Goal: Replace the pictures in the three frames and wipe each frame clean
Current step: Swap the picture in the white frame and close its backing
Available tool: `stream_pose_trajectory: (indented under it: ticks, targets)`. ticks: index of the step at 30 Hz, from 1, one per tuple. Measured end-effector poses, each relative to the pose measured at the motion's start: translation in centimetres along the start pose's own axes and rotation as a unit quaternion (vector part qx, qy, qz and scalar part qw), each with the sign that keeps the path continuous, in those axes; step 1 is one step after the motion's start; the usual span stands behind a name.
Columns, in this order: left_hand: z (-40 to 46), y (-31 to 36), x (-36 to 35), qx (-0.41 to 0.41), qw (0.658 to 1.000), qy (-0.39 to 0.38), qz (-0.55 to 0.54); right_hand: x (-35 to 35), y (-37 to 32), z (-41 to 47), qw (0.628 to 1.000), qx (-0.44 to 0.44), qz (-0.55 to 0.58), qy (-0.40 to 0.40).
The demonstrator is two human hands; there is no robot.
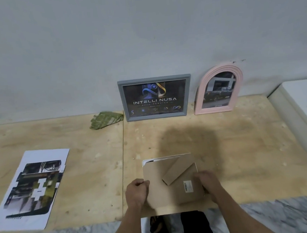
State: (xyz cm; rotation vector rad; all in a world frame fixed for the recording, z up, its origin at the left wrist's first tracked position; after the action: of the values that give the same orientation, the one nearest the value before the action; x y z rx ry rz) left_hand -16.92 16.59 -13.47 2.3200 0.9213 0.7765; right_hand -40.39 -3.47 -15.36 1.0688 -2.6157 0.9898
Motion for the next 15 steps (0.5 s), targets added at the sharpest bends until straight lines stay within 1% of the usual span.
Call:
stream_pose_trajectory:
  ticks: [1, 3, 5, 7, 9, 11, 13, 15]
  targets:
    - [0.2, -0.1, -0.1, 0.013, 0.999, -0.016, -0.033, -0.1, 0.0, -0.2, 1.000, -0.010, 0.017, -0.014]
    - [0.0, 0.1, -0.5, 0.027, 0.995, -0.051, -0.080, 0.0, -0.1, -0.3, 0.999, -0.006, 0.047, -0.019]
    - [-0.3, 0.7, -1.0, 0.026, 0.992, -0.083, -0.089, 0.2, -0.6, -0.3, 0.998, 0.015, 0.059, -0.011]
    - [-0.5, 1.4, -1.0, 0.016, 0.991, -0.106, -0.084, 0.4, -1.3, -0.1, 0.998, 0.043, 0.040, 0.003]
    - [-0.7, 2.3, -0.9, 0.005, 0.990, -0.114, -0.089, 0.7, -2.1, -0.3, 0.998, 0.060, 0.031, 0.008]
    - [-0.7, 3.3, -0.6, -0.003, 0.990, -0.102, -0.096, 0.7, -3.2, -0.9, 0.996, 0.069, 0.050, -0.003]
    - [-0.4, 4.4, -0.2, -0.017, 0.991, -0.086, -0.097, -0.1, -3.9, -1.9, 0.994, 0.061, 0.077, -0.053]
    - [0.2, 5.0, 0.5, -0.028, 0.992, -0.059, -0.108, -1.4, -4.5, -3.1, 0.986, 0.060, 0.072, -0.135]
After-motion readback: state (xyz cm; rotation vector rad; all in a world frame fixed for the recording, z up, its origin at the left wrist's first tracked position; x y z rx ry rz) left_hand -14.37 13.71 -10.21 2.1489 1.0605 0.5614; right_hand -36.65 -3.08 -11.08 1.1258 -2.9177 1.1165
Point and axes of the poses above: each hand's wrist, its own z-axis towards the middle knuckle, its own x-axis out of the back of the hand, y = z × x, the point moved 9 cm from there along z, towards the middle knuckle, and after that the axes turned 5 degrees about -z, right-handed, at the moved point
